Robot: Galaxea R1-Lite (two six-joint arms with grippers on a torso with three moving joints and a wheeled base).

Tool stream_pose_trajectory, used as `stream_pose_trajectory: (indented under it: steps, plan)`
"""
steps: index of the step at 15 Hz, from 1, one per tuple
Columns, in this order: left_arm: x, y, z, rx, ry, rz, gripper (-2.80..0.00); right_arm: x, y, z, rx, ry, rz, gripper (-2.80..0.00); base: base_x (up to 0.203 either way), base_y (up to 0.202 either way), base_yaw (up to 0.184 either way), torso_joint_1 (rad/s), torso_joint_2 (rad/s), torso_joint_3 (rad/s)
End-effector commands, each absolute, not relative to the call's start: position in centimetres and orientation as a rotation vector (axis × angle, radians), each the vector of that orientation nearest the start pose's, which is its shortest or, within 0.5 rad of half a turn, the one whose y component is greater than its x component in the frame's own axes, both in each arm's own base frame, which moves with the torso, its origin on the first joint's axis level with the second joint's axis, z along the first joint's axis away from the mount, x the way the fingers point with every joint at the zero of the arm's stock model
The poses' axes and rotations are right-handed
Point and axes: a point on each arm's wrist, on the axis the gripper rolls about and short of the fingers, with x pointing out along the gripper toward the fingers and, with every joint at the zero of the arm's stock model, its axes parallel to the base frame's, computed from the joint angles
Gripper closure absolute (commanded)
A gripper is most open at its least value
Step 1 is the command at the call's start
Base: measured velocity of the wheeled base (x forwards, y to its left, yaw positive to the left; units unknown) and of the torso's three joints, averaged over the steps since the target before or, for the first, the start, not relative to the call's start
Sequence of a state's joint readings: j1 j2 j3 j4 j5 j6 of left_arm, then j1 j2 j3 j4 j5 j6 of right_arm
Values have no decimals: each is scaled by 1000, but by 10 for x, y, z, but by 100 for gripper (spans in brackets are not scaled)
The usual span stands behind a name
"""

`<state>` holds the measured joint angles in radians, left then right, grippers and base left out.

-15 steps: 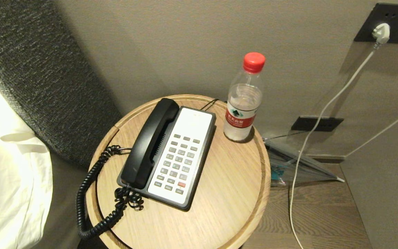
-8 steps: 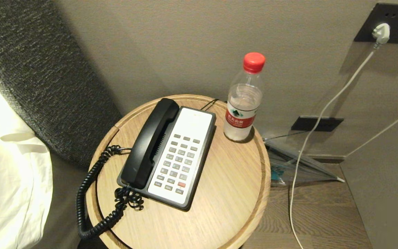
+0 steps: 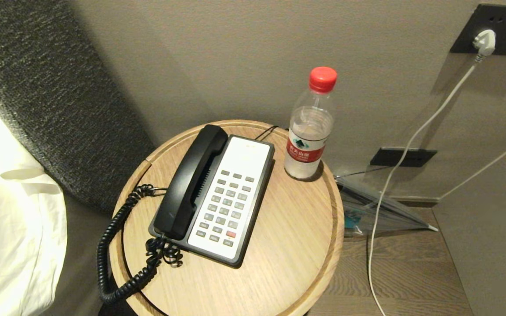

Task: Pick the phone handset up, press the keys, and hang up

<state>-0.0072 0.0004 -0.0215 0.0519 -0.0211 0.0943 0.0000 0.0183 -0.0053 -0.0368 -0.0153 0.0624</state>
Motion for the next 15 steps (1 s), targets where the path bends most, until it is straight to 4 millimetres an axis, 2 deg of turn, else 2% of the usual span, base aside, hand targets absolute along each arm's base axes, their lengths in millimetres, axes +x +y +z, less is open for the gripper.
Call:
stream_pose_trajectory:
  steps: [1, 8, 15]
  plan:
    - [-25, 0, 76, 92, 29, -27, 0, -22, 0, 82, 57, -27, -15, 0, 0, 0, 0, 0, 0, 0]
    - [-24, 0, 78, 3, 9, -11, 0, -21, 0, 82, 63, -33, -16, 0, 0, 0, 0, 0, 1, 5]
    - [-24, 0, 77, 2, 9, -11, 0, -21, 0, 82, 63, -33, -16, 0, 0, 0, 0, 3, 2, 176]
